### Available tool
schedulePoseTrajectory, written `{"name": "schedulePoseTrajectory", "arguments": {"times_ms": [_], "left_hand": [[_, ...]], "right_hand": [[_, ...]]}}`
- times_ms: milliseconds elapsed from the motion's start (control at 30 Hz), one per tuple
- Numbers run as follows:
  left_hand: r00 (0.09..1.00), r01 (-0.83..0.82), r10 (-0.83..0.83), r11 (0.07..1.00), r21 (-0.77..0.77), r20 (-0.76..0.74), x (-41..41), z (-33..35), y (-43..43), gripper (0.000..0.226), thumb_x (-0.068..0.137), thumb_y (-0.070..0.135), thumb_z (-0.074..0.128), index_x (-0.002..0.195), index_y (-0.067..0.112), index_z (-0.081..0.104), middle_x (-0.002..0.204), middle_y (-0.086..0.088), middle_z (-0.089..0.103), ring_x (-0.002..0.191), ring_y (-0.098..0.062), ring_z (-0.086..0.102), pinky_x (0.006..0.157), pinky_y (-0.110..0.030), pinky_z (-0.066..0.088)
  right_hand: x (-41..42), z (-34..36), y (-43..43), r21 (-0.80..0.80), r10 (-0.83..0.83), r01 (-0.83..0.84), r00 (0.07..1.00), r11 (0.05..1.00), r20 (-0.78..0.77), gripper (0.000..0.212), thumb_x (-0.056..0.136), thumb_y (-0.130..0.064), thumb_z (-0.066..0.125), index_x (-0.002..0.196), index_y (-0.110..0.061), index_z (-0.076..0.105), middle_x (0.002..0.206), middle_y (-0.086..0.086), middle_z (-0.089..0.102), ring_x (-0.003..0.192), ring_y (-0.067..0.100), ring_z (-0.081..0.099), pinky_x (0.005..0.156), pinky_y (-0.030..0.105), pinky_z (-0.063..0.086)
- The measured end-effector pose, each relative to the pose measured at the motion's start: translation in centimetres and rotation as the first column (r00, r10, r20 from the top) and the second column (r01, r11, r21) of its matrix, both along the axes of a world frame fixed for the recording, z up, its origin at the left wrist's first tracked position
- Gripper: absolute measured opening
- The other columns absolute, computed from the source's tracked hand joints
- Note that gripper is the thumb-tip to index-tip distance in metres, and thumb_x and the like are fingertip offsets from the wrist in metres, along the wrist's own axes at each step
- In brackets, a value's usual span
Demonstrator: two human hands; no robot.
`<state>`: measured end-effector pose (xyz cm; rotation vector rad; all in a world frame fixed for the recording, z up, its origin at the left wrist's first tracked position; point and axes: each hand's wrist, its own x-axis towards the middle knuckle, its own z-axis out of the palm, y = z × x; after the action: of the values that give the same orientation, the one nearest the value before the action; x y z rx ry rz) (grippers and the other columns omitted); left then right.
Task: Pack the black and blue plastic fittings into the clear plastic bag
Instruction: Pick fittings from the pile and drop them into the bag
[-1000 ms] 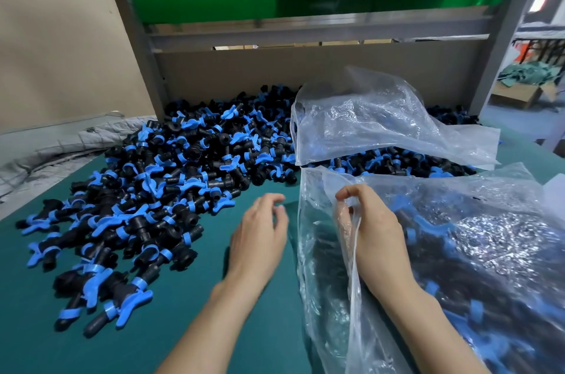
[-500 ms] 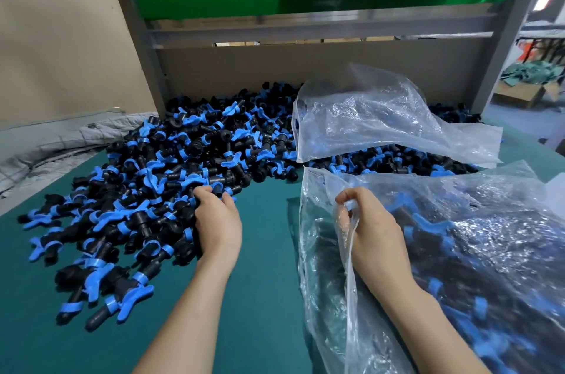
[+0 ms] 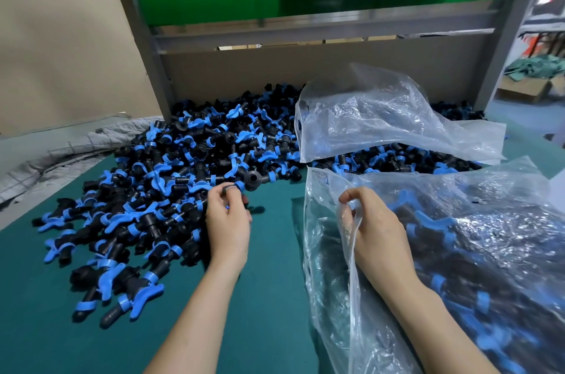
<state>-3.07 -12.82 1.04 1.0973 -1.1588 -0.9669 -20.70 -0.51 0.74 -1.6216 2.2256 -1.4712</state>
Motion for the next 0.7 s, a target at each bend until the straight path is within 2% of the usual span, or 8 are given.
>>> {"name": "schedulePoseTrajectory", "arguments": {"times_ms": [67, 233, 333, 467, 633, 700], "left_hand": [[0.994, 0.07, -0.067, 0.997, 0.038, -0.087, -0.6, 0.2, 0.6, 0.013, 0.103, 0.019, 0.041, 0.095, 0.021, 0.051, 0.08, -0.002, 0.054, 0.044, -0.006, 0.044, 0.038, -0.021, 0.033], [0.982, 0.159, -0.151, 0.985, 0.068, -0.112, -1.4, 0.1, 1.4, 0.012, 0.104, 0.019, 0.042, 0.101, 0.015, 0.052, 0.081, -0.003, 0.054, 0.049, -0.009, 0.046, 0.041, -0.023, 0.034], [0.98, 0.17, -0.162, 0.983, 0.062, -0.116, -1.4, 0.1, 1.4, 0.011, 0.104, 0.02, 0.043, 0.1, 0.018, 0.053, 0.081, -0.003, 0.054, 0.049, -0.009, 0.047, 0.041, -0.023, 0.036], [0.98, 0.17, -0.163, 0.984, 0.054, -0.111, -1.4, 0.0, 1.4, 0.012, 0.103, 0.019, 0.043, 0.098, 0.021, 0.054, 0.082, -0.001, 0.054, 0.048, -0.006, 0.048, 0.041, -0.023, 0.036], [0.983, 0.16, -0.155, 0.986, 0.053, -0.097, -1.4, 0.1, 1.5, 0.011, 0.103, 0.019, 0.044, 0.099, 0.022, 0.054, 0.084, 0.001, 0.055, 0.049, -0.007, 0.049, 0.042, -0.023, 0.038], [0.984, 0.159, -0.154, 0.986, 0.054, -0.095, -1.4, 0.2, 1.6, 0.012, 0.103, 0.019, 0.044, 0.1, 0.022, 0.054, 0.084, 0.001, 0.055, 0.049, -0.007, 0.049, 0.043, -0.023, 0.038]], "right_hand": [[0.1, 0.0, 0.0, 0.0, 0.0, 0.0, 1.0, 1.0, 0.0, 0.011, 0.098, -0.031, 0.054, 0.097, -0.041, 0.049, 0.084, -0.016, 0.062, 0.072, 0.004, 0.057, 0.06, 0.033, 0.044], [0.1, 0.0, 0.1, -0.005, 0.005, -0.005, 1.0, 1.0, 0.003, 0.012, 0.097, -0.033, 0.053, 0.096, -0.043, 0.047, 0.082, -0.017, 0.061, 0.071, 0.004, 0.057, 0.059, 0.033, 0.046], [0.0, 0.0, 0.1, -0.013, 0.008, -0.008, 1.0, 1.0, -0.008, 0.012, 0.098, -0.031, 0.054, 0.097, -0.042, 0.048, 0.08, -0.017, 0.061, 0.074, 0.005, 0.056, 0.057, 0.031, 0.046], [-0.2, -0.1, 0.0, -0.008, 0.012, -0.012, 1.0, 1.0, -0.024, 0.013, 0.097, -0.029, 0.054, 0.098, -0.041, 0.048, 0.083, -0.023, 0.059, 0.073, 0.002, 0.055, 0.056, 0.022, 0.038], [-0.2, -0.2, 0.0, 0.004, 0.001, -0.001, 1.0, 1.0, -0.021, 0.013, 0.098, -0.032, 0.053, 0.097, -0.044, 0.047, 0.086, -0.027, 0.058, 0.075, -0.002, 0.056, 0.06, 0.019, 0.039], [-0.2, -0.2, -0.1, 0.002, -0.002, 0.002, 1.0, 1.0, -0.021, 0.014, 0.098, -0.032, 0.053, 0.097, -0.044, 0.047, 0.085, -0.026, 0.059, 0.076, -0.001, 0.056, 0.059, 0.021, 0.04]]}}
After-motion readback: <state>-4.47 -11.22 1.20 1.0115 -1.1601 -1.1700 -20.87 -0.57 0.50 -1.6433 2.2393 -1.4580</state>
